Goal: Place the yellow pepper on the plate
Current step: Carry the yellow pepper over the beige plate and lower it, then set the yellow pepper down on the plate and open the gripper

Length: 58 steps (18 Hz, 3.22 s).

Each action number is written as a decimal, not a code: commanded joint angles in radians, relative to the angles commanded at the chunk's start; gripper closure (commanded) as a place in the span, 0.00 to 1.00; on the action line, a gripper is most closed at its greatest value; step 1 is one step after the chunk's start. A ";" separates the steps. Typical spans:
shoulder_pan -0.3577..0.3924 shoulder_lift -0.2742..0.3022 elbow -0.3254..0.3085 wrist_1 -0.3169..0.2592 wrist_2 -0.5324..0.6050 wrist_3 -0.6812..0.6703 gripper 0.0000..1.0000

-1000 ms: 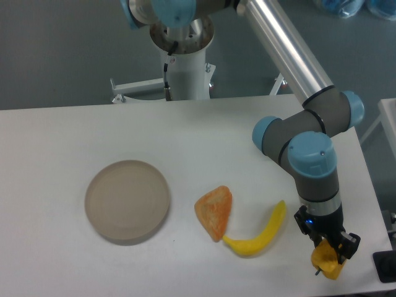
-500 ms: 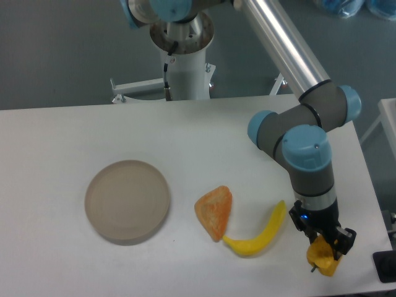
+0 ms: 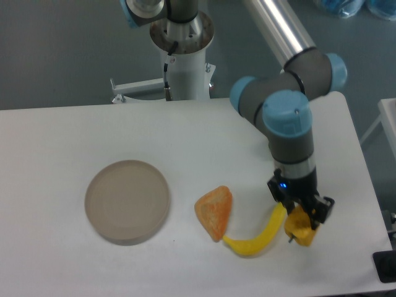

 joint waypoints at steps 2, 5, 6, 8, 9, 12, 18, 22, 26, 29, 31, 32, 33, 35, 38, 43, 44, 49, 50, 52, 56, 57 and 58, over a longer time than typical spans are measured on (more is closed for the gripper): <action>-0.006 0.048 -0.060 -0.005 -0.049 -0.109 0.62; -0.047 0.089 -0.105 -0.032 -0.092 -0.276 0.62; -0.061 0.097 -0.120 -0.032 -0.098 -0.339 0.62; -0.110 0.105 -0.138 -0.032 -0.111 -0.452 0.62; -0.133 0.106 -0.144 -0.032 -0.111 -0.503 0.62; -0.211 0.099 -0.152 -0.025 -0.114 -0.655 0.62; -0.339 0.098 -0.232 -0.015 -0.109 -0.775 0.62; -0.383 0.088 -0.296 0.043 -0.106 -0.775 0.62; -0.399 0.072 -0.341 0.080 -0.106 -0.771 0.62; -0.400 0.053 -0.339 0.086 -0.103 -0.757 0.62; -0.402 0.048 -0.341 0.090 -0.103 -0.745 0.62; -0.402 0.048 -0.342 0.090 -0.103 -0.741 0.62; -0.402 0.045 -0.341 0.090 -0.103 -0.740 0.62; -0.406 0.037 -0.341 0.095 -0.103 -0.740 0.62; -0.408 0.029 -0.342 0.103 -0.105 -0.709 0.62; -0.414 0.028 -0.345 0.103 -0.109 -0.643 0.62; -0.414 0.028 -0.353 0.104 -0.109 -0.645 0.62; -0.414 0.028 -0.356 0.104 -0.111 -0.646 0.62; -0.414 0.026 -0.356 0.104 -0.111 -0.645 0.61; -0.414 0.026 -0.356 0.104 -0.111 -0.645 0.53; -0.414 0.029 -0.355 0.104 -0.109 -0.645 0.17; -0.414 0.029 -0.353 0.103 -0.109 -0.646 0.06; -0.414 0.032 -0.353 0.103 -0.109 -0.646 0.00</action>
